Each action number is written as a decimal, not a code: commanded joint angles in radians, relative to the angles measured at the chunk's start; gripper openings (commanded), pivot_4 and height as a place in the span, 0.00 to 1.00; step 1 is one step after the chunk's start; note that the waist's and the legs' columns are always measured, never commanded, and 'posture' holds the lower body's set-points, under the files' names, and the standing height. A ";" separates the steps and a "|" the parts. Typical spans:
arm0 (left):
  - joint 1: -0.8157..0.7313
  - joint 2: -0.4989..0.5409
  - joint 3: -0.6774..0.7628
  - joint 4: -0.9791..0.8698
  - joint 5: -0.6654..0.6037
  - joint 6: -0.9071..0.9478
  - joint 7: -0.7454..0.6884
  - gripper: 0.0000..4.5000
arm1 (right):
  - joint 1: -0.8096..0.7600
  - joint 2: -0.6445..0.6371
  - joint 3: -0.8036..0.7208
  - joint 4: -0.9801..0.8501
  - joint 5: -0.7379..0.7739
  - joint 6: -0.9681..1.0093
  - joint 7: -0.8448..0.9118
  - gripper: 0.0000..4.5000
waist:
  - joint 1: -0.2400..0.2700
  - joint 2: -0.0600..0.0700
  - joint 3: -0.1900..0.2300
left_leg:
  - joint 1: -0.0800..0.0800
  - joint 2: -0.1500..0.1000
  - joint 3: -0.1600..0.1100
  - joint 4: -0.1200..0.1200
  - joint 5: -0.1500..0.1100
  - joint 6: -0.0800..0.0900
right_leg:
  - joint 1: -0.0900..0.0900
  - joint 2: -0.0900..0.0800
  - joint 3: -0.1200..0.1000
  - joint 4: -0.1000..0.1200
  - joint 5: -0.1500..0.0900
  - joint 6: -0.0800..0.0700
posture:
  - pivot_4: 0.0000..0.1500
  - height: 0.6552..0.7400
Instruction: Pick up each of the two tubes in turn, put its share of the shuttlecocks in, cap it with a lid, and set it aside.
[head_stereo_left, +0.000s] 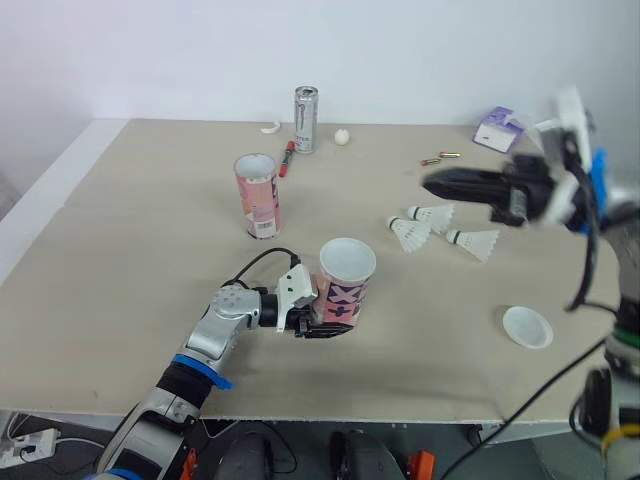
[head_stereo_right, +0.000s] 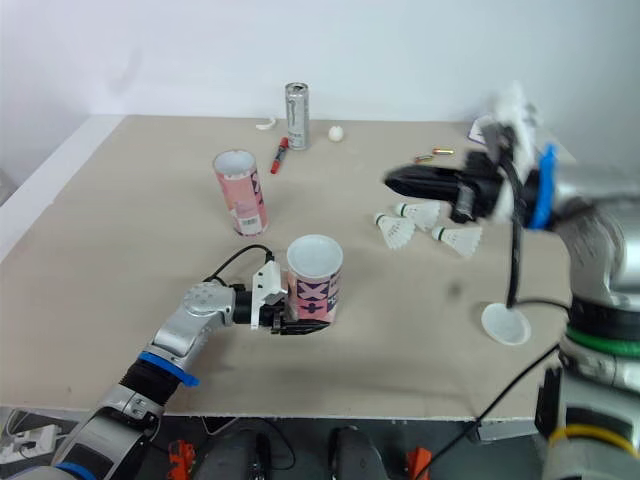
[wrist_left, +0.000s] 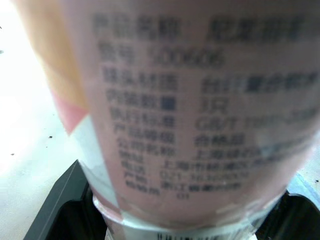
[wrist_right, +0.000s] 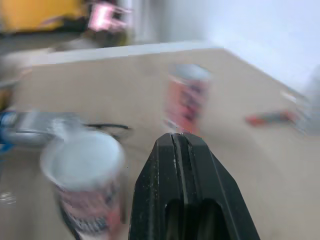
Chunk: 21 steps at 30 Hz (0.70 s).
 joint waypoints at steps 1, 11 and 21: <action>0.006 0.027 0.015 0.038 0.015 0.003 0.004 0.67 | 0.155 0.003 -0.068 -0.073 0.003 -0.123 -0.011 0.16 | -0.004 0.005 0.001 | 0.000 0.000 0.002 0.000 0.000 0.000 | -0.001 0.001 0.002 0.000 0.001 0.001 | 1.00 1.00; -0.012 0.042 0.026 0.029 -0.008 -0.029 -0.043 1.00 | 0.464 0.086 0.051 -0.101 -0.051 -0.458 0.013 0.99 | -0.004 0.005 0.003 | 0.001 0.000 -0.002 -0.002 0.000 0.000 | -0.001 0.009 0.007 0.000 0.000 0.001 | 1.00 1.00; 0.018 0.079 0.059 -0.042 -0.055 -0.089 -0.113 1.00 | 0.476 0.143 0.243 -0.002 -0.122 -0.652 0.049 0.99 | -0.002 0.002 0.005 | 0.001 0.000 -0.003 -0.004 -0.001 -0.002 | -0.002 0.011 0.007 -0.001 -0.001 0.002 | 1.00 1.00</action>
